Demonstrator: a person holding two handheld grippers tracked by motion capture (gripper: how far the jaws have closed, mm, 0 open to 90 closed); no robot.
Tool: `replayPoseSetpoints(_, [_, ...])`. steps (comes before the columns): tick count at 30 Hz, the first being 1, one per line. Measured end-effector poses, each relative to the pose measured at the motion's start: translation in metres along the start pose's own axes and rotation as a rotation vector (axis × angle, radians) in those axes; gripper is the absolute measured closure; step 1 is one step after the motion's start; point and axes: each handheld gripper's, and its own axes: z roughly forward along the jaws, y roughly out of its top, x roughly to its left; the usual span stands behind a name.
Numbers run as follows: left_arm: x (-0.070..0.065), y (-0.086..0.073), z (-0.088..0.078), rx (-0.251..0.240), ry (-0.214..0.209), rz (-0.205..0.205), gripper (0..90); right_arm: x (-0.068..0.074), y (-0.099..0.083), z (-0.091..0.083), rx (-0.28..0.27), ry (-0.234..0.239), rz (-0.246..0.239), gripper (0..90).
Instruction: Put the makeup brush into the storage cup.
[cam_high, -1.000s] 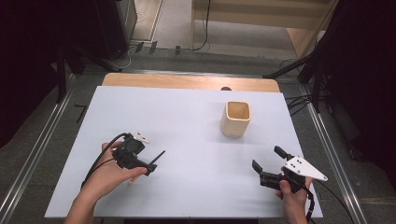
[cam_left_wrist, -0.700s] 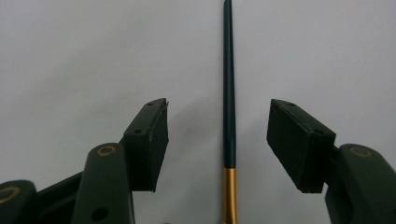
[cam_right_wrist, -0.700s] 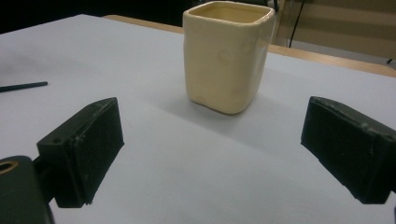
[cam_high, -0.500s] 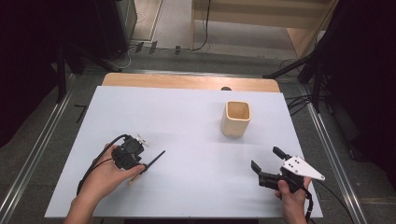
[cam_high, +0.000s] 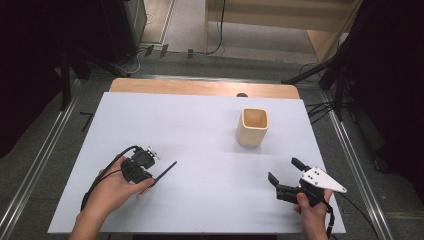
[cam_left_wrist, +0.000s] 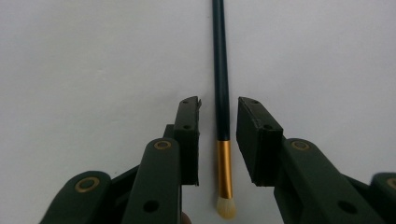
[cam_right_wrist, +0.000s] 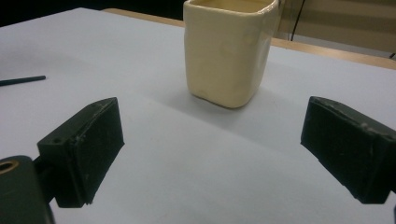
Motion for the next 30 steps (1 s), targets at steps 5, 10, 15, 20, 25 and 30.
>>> replayPoseSetpoints(5, [-0.0003, 0.0002, 0.0026, 0.021, 0.001, 0.005, 70.8, -0.0002, -0.0003, 0.0005, 0.003, -0.001, 0.001, 6.7])
replayPoseSetpoints(10, [-0.0014, -0.0001, 0.0046, 0.027, -0.004, 0.008, 72.8, -0.0002, -0.0005, 0.0009, 0.007, -0.004, 0.002, 6.9])
replayPoseSetpoints(15, [-0.0038, 0.0007, 0.0077, 0.045, -0.011, 0.019, 74.9, 0.0001, -0.0005, 0.0008, 0.008, -0.005, 0.001, 6.9])
replayPoseSetpoints(20, [-0.0046, 0.0009, 0.008, 0.049, 0.005, 0.026, 80.1, -0.0001, -0.0009, 0.0008, 0.012, -0.006, 0.004, 6.9])
replayPoseSetpoints(25, [-0.0068, 0.0019, 0.0089, 0.06, 0.032, 0.039, 83.3, 0.0003, -0.0009, 0.0009, 0.014, -0.006, 0.004, 6.9])
replayPoseSetpoints(30, [-0.0073, 0.0015, 0.0087, 0.06, 0.031, 0.049, 84.0, 0.0015, -0.0006, 0.0015, 0.014, 0.0, -0.001, 6.9])
